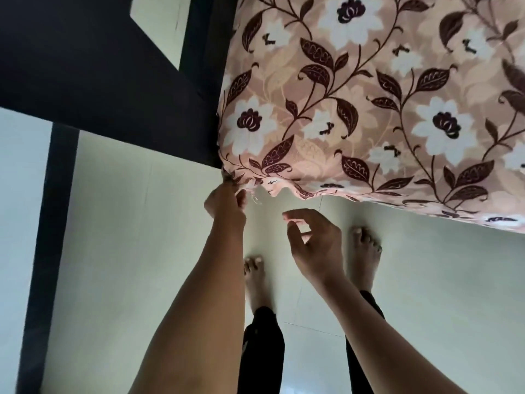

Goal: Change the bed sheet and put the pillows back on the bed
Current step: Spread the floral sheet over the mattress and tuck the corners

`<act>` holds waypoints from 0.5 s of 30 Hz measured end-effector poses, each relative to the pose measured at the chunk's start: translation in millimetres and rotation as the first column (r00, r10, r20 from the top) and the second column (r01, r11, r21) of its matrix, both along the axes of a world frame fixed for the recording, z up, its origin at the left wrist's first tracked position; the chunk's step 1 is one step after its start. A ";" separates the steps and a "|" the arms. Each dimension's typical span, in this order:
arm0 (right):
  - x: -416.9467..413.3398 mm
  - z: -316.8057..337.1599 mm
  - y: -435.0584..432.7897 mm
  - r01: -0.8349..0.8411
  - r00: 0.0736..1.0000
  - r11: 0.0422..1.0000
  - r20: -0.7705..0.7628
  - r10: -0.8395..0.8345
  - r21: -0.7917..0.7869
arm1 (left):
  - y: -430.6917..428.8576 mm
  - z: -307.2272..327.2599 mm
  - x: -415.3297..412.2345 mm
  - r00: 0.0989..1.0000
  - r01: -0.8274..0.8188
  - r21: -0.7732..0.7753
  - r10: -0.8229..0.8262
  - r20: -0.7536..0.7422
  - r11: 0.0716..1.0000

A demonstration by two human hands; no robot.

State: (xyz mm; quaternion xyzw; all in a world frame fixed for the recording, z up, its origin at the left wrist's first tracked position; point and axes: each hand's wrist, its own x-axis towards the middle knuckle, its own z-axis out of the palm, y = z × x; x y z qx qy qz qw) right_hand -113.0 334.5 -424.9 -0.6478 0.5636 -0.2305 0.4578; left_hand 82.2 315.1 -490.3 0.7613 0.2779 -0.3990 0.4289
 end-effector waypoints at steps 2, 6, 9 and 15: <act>3.0 1.9 -1.0 0.011 1.000 1.000 0.002 -0.011 -0.008 | 24.1 9.1 -1.1 0.999 -0.009 -0.064 0.006 -0.051 0.998; 12.1 14.2 -11.1 0.043 0.999 0.998 0.010 -0.043 -0.043 | 46.2 28.7 1.8 0.980 -0.143 -0.018 0.145 0.139 0.989; 21.0 14.1 -15.9 0.076 0.997 0.996 0.013 -0.075 -0.046 | 22.2 54.5 -5.5 0.991 -0.108 -0.293 0.127 0.046 0.950; 37.2 1.1 -9.5 0.098 0.995 0.995 0.011 -0.098 0.016 | -24.1 54.9 -12.6 0.992 -0.113 -0.354 0.088 -0.086 0.929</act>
